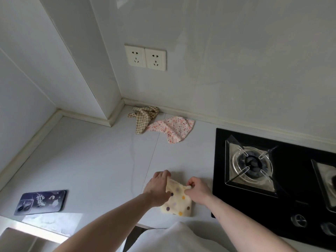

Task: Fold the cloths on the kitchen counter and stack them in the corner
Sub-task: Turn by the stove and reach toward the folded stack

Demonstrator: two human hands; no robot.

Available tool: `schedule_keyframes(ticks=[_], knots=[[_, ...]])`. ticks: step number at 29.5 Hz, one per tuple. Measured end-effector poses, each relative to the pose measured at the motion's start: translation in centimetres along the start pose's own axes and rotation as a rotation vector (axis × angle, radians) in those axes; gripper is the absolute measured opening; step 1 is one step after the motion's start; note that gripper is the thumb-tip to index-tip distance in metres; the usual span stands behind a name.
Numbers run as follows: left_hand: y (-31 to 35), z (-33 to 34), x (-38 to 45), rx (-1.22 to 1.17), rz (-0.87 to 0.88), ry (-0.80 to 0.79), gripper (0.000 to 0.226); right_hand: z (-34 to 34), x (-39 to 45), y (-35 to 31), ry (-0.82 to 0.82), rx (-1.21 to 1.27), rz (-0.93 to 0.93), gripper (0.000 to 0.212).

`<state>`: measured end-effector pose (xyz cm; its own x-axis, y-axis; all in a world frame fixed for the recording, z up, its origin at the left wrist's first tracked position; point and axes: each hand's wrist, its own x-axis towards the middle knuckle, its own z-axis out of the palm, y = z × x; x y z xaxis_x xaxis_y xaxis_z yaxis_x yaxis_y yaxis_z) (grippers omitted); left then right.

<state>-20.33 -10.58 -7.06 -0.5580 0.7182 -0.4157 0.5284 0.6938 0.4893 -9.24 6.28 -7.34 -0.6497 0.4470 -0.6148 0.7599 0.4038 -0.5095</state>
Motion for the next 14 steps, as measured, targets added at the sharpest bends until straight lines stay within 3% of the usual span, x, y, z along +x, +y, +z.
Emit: schedule_keyframes(ticks=[3,8,14], knots=[[-0.4,0.0,0.4,0.032,-0.027,-0.061,0.069,0.1,-0.6,0.1,0.046,-0.001,-0.047,0.015],[0.2,-0.1,0.1,0.132,0.05,0.115,0.026,-0.1,-2.2,0.6,0.154,-0.049,-0.121,0.018],[0.7,1.0,-1.7,0.034,0.031,0.112,0.029,0.4,-3.9,1.9,0.187,-0.222,-0.268,0.024]])
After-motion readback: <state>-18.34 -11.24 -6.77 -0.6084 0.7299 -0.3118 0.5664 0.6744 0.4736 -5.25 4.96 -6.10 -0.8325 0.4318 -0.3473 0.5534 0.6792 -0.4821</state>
